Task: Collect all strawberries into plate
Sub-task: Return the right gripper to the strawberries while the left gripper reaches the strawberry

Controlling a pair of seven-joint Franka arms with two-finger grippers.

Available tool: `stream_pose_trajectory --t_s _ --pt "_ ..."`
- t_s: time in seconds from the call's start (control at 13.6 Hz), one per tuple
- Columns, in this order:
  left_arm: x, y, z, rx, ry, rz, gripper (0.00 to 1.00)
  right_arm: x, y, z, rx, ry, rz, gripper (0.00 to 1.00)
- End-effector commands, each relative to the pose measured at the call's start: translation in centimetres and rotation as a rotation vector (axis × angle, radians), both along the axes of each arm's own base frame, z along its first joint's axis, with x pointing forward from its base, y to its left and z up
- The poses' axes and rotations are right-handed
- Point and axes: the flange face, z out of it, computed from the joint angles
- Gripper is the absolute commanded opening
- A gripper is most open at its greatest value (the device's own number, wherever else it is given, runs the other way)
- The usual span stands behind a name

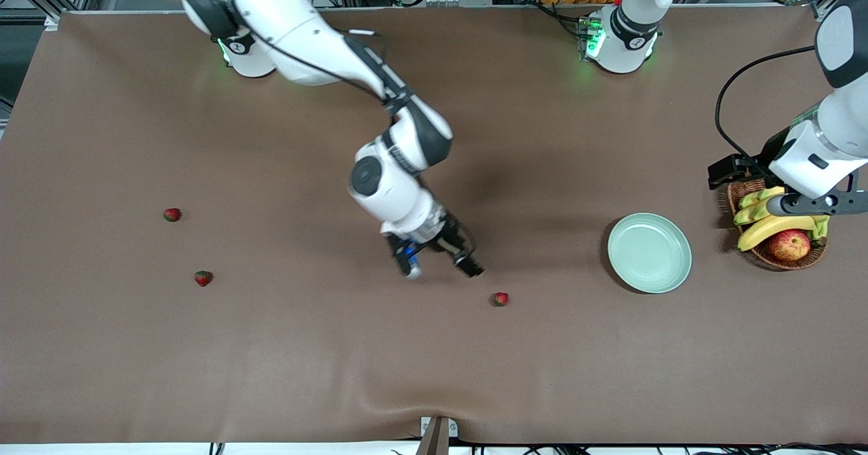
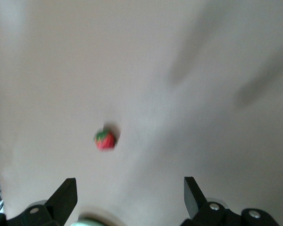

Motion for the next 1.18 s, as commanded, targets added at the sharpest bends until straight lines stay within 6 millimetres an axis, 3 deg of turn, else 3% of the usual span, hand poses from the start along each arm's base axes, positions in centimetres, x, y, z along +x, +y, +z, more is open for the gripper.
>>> stream_pose_trajectory --t_s 0.0,0.22,0.52,0.66,0.88,1.11 --pt "0.5 -2.1 -0.7 0.005 -0.016 0.021 1.0 2.1 -4.3 2.2 -0.099 0.014 0.052 1.0" --pt "1.5 -5.4 -2.9 -0.001 -0.025 0.046 1.0 4.4 -11.1 3.9 -0.226 0.057 0.208 1.0" --pt "2.5 -12.0 -6.3 -0.017 -0.052 0.063 1.0 7.1 -22.4 6.0 -0.295 0.108 0.39 1.0" --pt "2.9 -14.4 -8.5 -0.028 -0.056 0.033 1.0 8.3 -27.7 6.6 -0.39 0.089 0.463 1.0" --pt "4.1 -16.8 -11.8 -0.044 -0.058 0.001 1.0 9.4 -35.7 5.7 -0.48 0.076 0.576 1.0" --pt "4.6 -20.4 -14.0 -0.059 -0.036 -0.038 1.0 9.2 -44.0 3.3 -0.491 0.089 0.702 1.0"
